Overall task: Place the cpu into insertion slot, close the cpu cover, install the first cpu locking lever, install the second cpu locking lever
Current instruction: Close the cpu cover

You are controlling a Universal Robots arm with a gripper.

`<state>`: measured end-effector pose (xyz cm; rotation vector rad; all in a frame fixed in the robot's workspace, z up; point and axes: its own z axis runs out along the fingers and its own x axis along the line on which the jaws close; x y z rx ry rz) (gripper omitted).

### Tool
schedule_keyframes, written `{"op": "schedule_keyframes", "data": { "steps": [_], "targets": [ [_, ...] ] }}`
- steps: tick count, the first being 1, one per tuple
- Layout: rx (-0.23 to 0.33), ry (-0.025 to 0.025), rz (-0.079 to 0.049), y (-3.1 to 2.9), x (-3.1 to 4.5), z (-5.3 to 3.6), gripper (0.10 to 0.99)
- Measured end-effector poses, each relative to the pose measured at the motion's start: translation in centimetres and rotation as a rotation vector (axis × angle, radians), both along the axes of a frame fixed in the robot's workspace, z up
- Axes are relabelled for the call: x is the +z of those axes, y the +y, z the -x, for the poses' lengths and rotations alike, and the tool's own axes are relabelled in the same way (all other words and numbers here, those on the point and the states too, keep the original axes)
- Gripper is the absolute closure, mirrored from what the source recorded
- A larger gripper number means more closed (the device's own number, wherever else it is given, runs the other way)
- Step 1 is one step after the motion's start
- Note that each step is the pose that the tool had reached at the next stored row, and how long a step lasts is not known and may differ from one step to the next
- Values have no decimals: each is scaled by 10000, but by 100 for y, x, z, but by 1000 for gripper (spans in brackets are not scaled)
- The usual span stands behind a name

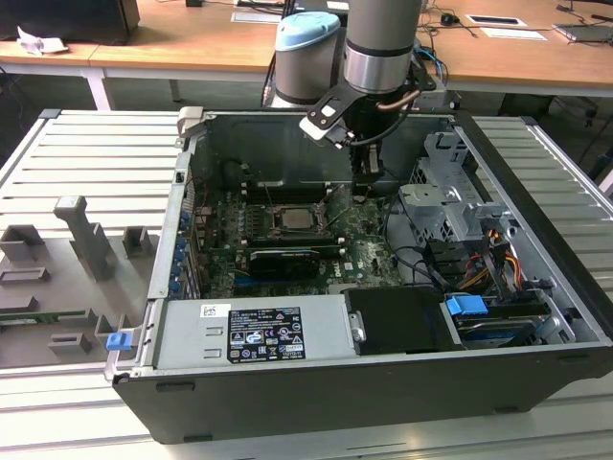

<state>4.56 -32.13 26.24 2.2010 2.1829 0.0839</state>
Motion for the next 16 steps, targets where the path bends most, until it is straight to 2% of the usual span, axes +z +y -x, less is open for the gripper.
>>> {"op": "schedule_keyframes", "data": {
  "steps": [3,5,13,16],
  "targets": [
    [0,22,-5,0,-40,-30,980],
    [1,23,-12,0,-105,-28,980],
    [2,23,-13,0,-119,81,980],
    [2,23,-24,0,-119,95,980]
  ]
}}
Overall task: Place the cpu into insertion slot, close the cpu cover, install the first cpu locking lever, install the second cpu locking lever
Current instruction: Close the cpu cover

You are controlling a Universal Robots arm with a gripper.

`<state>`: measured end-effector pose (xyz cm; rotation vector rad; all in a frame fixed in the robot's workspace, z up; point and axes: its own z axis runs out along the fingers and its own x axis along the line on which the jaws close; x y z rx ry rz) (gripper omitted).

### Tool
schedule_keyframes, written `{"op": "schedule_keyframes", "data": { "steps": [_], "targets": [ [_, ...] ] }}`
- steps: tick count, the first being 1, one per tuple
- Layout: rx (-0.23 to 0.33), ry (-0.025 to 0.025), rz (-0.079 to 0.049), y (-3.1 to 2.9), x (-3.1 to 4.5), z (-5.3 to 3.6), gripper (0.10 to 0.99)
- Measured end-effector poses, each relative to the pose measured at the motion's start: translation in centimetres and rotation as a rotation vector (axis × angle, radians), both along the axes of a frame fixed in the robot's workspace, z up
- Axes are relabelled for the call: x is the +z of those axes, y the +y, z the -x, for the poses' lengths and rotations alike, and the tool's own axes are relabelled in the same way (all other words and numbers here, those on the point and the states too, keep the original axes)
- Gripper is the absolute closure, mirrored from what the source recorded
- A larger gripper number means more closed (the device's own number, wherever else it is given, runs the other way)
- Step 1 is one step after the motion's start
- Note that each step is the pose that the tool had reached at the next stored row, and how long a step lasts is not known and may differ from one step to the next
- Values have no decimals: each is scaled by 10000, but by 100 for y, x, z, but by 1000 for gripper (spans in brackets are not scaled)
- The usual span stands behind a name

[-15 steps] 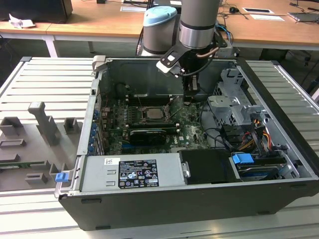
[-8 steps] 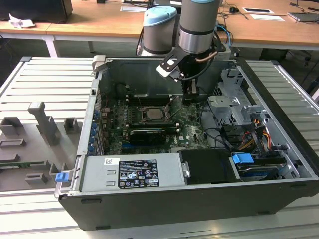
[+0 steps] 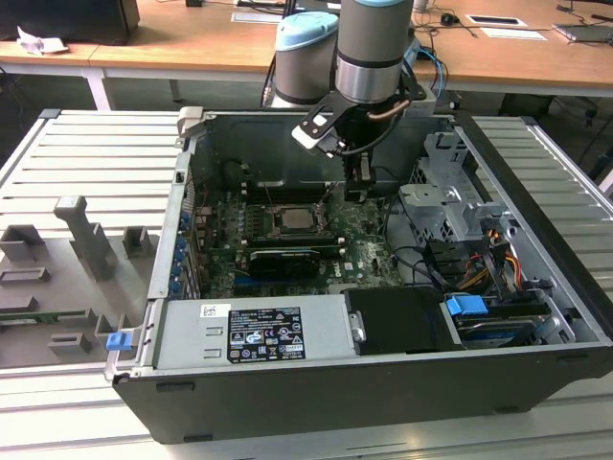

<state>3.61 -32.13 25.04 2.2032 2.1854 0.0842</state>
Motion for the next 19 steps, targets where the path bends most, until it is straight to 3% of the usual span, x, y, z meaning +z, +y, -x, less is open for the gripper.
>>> {"op": "schedule_keyframes", "data": {
  "steps": [19],
  "targets": [
    [0,0,0,1,-5,139,980]
  ]
}}
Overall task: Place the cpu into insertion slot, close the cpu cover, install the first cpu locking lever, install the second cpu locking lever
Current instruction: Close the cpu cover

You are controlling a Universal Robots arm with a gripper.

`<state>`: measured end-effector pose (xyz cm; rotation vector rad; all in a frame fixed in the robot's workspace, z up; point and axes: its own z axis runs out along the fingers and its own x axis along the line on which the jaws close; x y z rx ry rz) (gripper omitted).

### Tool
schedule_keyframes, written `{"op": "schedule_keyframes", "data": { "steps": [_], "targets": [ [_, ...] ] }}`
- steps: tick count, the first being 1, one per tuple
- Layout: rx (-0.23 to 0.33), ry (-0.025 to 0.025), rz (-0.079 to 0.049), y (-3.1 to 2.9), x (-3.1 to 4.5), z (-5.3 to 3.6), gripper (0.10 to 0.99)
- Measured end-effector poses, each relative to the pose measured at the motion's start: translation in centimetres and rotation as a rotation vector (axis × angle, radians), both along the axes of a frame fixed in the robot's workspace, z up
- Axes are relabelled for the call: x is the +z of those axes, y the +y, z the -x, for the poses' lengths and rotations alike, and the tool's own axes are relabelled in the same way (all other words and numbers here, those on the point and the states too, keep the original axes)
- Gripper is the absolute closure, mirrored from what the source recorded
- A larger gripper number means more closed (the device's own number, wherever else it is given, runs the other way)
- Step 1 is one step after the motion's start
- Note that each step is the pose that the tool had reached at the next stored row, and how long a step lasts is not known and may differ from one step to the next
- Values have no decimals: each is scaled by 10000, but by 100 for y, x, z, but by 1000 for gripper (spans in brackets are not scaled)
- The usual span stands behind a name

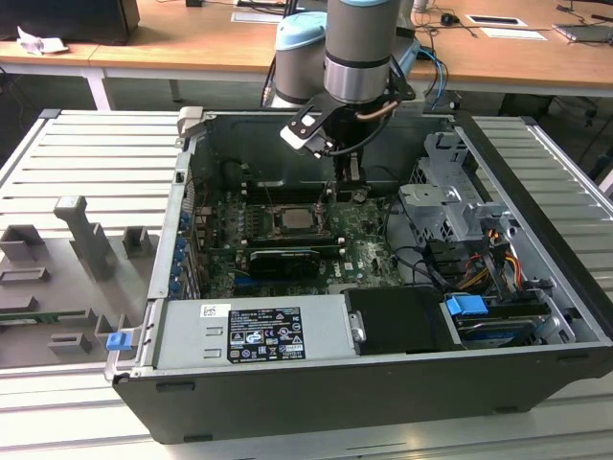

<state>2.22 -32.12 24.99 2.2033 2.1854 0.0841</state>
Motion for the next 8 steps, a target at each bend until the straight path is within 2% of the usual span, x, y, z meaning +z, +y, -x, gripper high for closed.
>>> {"op": "schedule_keyframes", "data": {
  "steps": [3,8],
  "targets": [
    [0,0,0,0,-1,44,980],
    [1,0,-1,0,-2,167,980]
  ]
}}
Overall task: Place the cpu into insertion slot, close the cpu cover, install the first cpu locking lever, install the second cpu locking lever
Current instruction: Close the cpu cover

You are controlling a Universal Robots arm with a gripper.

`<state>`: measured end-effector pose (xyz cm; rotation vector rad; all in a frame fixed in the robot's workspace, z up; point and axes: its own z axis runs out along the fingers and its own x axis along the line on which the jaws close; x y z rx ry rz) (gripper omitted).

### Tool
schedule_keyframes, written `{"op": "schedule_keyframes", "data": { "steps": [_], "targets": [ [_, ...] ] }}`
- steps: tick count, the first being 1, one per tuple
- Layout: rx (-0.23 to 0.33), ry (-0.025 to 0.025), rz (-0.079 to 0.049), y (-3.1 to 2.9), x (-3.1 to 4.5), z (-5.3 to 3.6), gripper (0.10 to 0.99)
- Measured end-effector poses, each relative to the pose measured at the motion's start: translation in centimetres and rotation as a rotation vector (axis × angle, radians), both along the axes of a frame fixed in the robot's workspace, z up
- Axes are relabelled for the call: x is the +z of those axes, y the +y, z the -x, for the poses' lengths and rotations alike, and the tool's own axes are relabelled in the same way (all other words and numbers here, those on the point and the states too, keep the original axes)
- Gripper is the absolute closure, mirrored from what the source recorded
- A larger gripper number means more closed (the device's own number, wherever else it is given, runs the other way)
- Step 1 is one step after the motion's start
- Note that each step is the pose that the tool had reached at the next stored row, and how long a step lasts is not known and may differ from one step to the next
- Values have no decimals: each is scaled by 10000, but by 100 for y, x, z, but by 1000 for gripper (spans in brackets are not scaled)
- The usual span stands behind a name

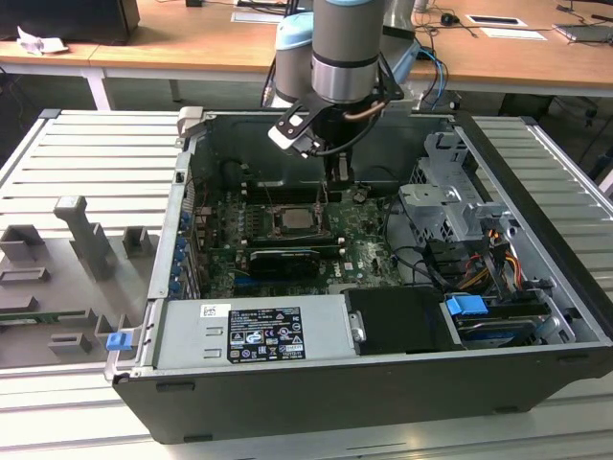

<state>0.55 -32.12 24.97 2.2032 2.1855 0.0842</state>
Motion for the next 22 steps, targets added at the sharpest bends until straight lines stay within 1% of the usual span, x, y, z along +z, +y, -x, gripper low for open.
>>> {"op": "schedule_keyframes", "data": {
  "steps": [1,3,5,7,8,9,10,14,15,19,22],
  "targets": [
    [0,0,0,0,0,13,980],
    [-1,0,2,0,-1,74,980],
    [0,0,0,0,-2,106,980],
    [-1,-1,-1,0,-6,158,980],
    [-1,0,1,0,-38,175,980],
    [137,0,-6,0,-106,215,980],
    [233,10,-6,-1,-127,259,980],
    [237,11,-7,5,-138,327,980],
    [235,12,-7,6,-144,374,980],
    [236,12,-7,6,-151,487,980],
    [237,11,-12,6,-154,512,980]
  ]
}}
